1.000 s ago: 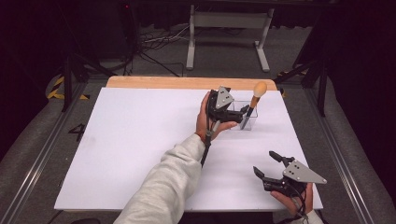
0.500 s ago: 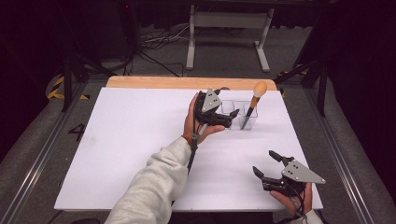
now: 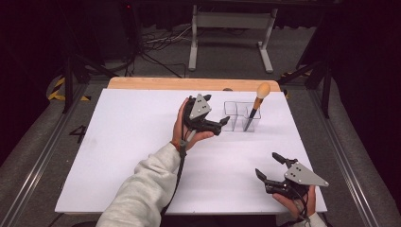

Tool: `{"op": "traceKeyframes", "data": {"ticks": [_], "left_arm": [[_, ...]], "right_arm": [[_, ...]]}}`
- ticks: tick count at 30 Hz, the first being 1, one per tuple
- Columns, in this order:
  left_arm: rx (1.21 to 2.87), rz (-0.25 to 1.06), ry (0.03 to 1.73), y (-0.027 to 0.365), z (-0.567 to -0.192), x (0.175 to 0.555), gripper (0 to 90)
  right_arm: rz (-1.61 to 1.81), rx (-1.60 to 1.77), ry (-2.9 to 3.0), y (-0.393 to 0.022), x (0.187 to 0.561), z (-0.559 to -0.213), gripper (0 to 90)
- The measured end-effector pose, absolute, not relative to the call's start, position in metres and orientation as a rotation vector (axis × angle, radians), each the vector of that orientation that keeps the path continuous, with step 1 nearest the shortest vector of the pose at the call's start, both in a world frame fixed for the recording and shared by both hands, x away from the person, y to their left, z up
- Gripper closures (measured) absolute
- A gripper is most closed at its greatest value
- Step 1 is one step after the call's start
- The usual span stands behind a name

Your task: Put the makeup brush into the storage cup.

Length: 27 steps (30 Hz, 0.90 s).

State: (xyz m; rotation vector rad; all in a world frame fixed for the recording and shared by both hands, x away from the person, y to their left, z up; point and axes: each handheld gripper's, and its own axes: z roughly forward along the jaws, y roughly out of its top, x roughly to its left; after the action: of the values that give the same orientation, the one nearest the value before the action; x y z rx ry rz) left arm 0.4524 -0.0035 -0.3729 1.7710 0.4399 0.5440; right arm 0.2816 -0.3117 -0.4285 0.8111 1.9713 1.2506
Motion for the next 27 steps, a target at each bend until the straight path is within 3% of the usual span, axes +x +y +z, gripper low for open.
{"op": "traceKeyframes", "data": {"ticks": [27], "left_arm": [[1.799,0.597,0.402,0.057,-0.384,0.427,2.4]], "right_arm": [[1.217,0.812,1.963,-0.309,0.282,-0.430,16.2]]}}
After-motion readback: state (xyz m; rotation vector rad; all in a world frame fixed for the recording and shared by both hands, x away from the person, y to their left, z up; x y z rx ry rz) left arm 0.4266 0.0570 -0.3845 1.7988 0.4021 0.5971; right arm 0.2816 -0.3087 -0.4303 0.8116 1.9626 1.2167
